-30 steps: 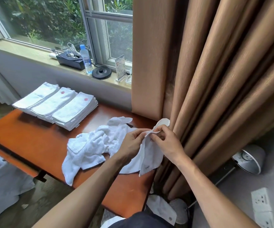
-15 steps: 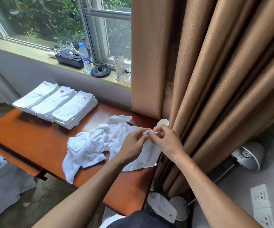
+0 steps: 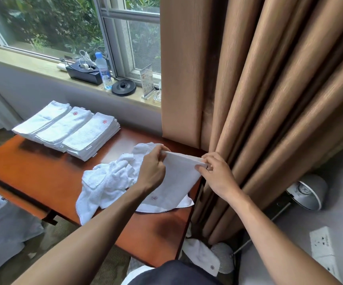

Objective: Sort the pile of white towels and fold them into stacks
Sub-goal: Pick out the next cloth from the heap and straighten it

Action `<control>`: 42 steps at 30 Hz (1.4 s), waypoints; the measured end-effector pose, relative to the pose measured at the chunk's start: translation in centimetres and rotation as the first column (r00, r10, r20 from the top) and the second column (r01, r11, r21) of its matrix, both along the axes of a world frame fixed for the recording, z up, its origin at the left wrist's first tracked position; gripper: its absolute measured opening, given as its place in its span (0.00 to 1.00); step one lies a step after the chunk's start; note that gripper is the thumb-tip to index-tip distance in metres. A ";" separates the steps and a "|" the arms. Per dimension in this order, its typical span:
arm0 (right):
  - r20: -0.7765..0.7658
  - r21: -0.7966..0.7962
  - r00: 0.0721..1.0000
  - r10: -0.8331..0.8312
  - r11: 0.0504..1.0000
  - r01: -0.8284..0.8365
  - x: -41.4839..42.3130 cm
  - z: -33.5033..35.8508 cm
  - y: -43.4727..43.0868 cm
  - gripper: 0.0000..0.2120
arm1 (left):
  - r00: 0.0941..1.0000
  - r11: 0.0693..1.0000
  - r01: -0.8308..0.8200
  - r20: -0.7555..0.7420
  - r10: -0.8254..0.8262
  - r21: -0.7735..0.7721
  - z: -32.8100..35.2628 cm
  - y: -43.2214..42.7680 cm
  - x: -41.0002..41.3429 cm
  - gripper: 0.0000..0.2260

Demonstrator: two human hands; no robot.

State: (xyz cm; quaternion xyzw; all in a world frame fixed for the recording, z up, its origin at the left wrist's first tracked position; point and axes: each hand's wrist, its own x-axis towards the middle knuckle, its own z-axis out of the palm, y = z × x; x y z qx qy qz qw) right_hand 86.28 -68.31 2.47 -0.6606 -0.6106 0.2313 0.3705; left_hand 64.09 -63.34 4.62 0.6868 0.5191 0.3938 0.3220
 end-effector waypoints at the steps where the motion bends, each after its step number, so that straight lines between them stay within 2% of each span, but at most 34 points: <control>1: -0.096 -0.012 0.995 -0.006 1.000 0.005 -0.2 0.3 0.0 0.07 | 1.000 1.000 -0.018 0.005 0.018 -0.005 0.0 0.0 -0.1 0.15; 3: -0.214 -0.047 0.976 -0.048 0.998 0.039 -0.5 0.6 -0.2 0.10 | 0.999 0.999 -0.033 0.006 0.033 -0.017 0.0 0.1 0.0 0.15; 6: -0.297 -0.092 0.953 -0.060 0.995 0.034 -0.4 0.5 -0.4 0.14 | 1.000 1.000 -0.005 -0.009 0.004 -0.027 -0.3 0.2 0.2 0.17; 8: -0.273 -0.122 0.961 -0.048 0.992 0.015 0.0 0.7 -0.3 0.14 | 0.999 0.999 0.026 -0.017 -0.027 -0.034 -0.4 0.2 0.3 0.19; 11: -0.199 -0.134 0.979 -0.031 0.991 0.004 0.7 1.2 0.2 0.09 | 0.997 0.997 0.077 -0.020 -0.077 -0.013 -0.4 0.5 0.6 0.20; 14: -0.188 -0.166 0.981 0.043 0.983 -0.075 0.2 2.1 0.8 0.06 | 0.989 0.989 0.151 -0.006 -0.151 0.001 -0.1 0.8 1.1 0.17; 18: -0.062 -0.127 0.985 0.162 0.977 -0.169 -1.1 3.5 1.8 0.04 | 0.969 0.969 0.244 0.014 -0.245 0.023 0.5 0.7 1.8 0.12; 21: -0.127 -0.089 0.977 0.172 0.979 -0.184 -1.6 4.0 2.1 0.02 | 0.970 0.975 0.219 0.118 -0.213 -0.044 0.4 0.8 0.9 0.04; 23: -0.189 -0.083 0.971 0.145 0.983 -0.163 -1.4 4.2 2.3 0.03 | 0.960 0.952 0.266 0.124 -0.249 -0.150 -0.1 0.9 -0.1 0.07; 26: -0.229 -0.073 0.967 0.113 0.988 -0.133 -0.8 4.4 2.6 0.04 | 0.931 0.887 0.355 0.021 -0.365 -0.295 -1.1 0.7 -0.4 0.13; 28: -0.226 -0.085 0.969 0.103 0.988 -0.125 -0.5 4.0 2.2 0.06 | 0.920 0.870 0.368 -0.007 -0.392 -0.328 -1.9 0.3 -0.1 0.15; 32: -0.173 -0.135 0.984 0.044 0.988 -0.068 1.1 3.2 0.9 0.04 | 0.938 0.916 0.321 -0.051 -0.342 -0.240 -2.5 0.3 1.2 0.08; 35: -0.147 -0.147 0.988 0.055 0.986 -0.077 1.6 3.4 0.5 0.08 | 0.906 0.906 0.387 -0.110 -0.408 -0.169 -1.4 0.5 3.0 0.06; 37: -0.125 -0.136 0.990 0.064 0.987 -0.081 1.3 3.4 0.5 0.07 | 0.877 0.895 0.433 -0.180 -0.445 -0.106 -0.7 0.4 3.7 0.06; 39: -0.101 -0.153 0.994 0.050 0.986 -0.065 1.5 2.8 0.4 0.05 | 0.859 0.889 0.453 -0.236 -0.455 -0.068 -0.7 0.5 3.7 0.03; 42: -0.051 -0.157 0.999 0.016 0.987 -0.024 2.7 2.0 -0.1 0.08 | 0.779 0.882 0.457 -0.429 -0.458 -0.112 -2.0 0.8 2.2 0.08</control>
